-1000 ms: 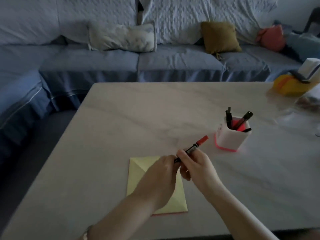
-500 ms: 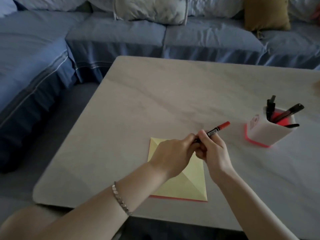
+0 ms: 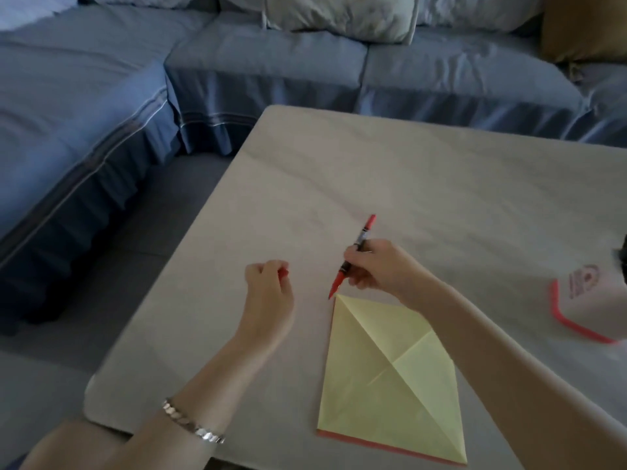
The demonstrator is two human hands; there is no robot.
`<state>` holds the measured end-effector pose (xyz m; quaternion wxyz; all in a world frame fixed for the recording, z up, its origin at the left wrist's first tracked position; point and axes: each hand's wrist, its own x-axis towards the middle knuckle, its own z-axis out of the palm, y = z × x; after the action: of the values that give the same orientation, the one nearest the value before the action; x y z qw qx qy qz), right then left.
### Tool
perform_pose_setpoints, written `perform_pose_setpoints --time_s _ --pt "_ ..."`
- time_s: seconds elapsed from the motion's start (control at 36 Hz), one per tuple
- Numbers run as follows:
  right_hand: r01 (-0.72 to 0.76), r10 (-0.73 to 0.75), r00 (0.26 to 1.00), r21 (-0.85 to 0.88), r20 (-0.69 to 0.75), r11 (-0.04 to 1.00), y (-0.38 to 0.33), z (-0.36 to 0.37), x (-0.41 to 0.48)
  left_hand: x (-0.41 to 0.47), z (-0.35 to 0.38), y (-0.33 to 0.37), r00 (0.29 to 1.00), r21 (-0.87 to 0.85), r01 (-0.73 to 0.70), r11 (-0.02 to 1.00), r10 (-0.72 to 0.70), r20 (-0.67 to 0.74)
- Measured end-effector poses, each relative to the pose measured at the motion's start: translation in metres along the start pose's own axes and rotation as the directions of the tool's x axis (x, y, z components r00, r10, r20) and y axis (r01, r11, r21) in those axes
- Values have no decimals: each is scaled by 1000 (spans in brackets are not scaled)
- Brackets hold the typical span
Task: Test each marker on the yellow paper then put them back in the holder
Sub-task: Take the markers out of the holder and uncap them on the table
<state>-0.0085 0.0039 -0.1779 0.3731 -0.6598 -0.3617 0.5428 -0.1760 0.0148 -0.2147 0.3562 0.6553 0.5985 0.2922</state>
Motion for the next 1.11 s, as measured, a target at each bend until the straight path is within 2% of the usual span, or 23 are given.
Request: perform_pose_setpoints --time_s 0.03,0.08,0.14,0.19,0.28,0.42,0.47,0.64,0.69,0.75,0.86,0.94,1.06,1.11 --pt "37 -32 999 -168 28 985 0 9 10 1 -1 -2 1000 -8 3 1000 -3 -11" --pt "86 -67 996 -445 58 892 2 27 24 3 -2 -7 1000 -7 -14 1000 14 -26" --pt "98 -77 995 -621 61 778 5 43 32 5 -1 -11 999 24 -35 999 36 -34" --pt "87 -83 996 -722 41 687 10 53 35 6 2 -14 997 68 -57 996 60 -46" --pt "48 -95 995 -746 -21 664 12 55 31 8 10 -19 997 144 -61 988 67 -36" --pt "31 -128 987 -659 -100 752 22 33 6 6 21 -19 992 258 -121 959 126 -2" --pt "37 -154 980 -654 -123 756 30 16 -7 6 24 -23 988 297 -147 943 156 -8" --pt "43 -216 958 -649 -189 759 47 -41 -62 0 26 -15 991 476 -105 873 134 -26" --pt "22 -214 952 -648 -219 761 52 -63 -80 0 30 -2 986 493 -140 859 165 -7" --pt "-6 -223 936 -647 -271 762 55 -87 -98 1 40 18 969 472 -237 849 244 49" --pt "-25 -310 850 -620 -426 784 50 -140 -129 -8 68 77 872 268 -485 832 438 220" --pt "-9 -396 716 -576 -574 818 40 -178 -150 -22 91 114 805 144 -561 815 497 325" --pt "-108 -455 539 -594 -709 797 34 -217 -159 -34 114 132 754 153 -616 773 523 396" --pt "-148 -441 510 -580 -739 801 37 -230 -153 -37 120 137 712 144 -661 736 554 432"
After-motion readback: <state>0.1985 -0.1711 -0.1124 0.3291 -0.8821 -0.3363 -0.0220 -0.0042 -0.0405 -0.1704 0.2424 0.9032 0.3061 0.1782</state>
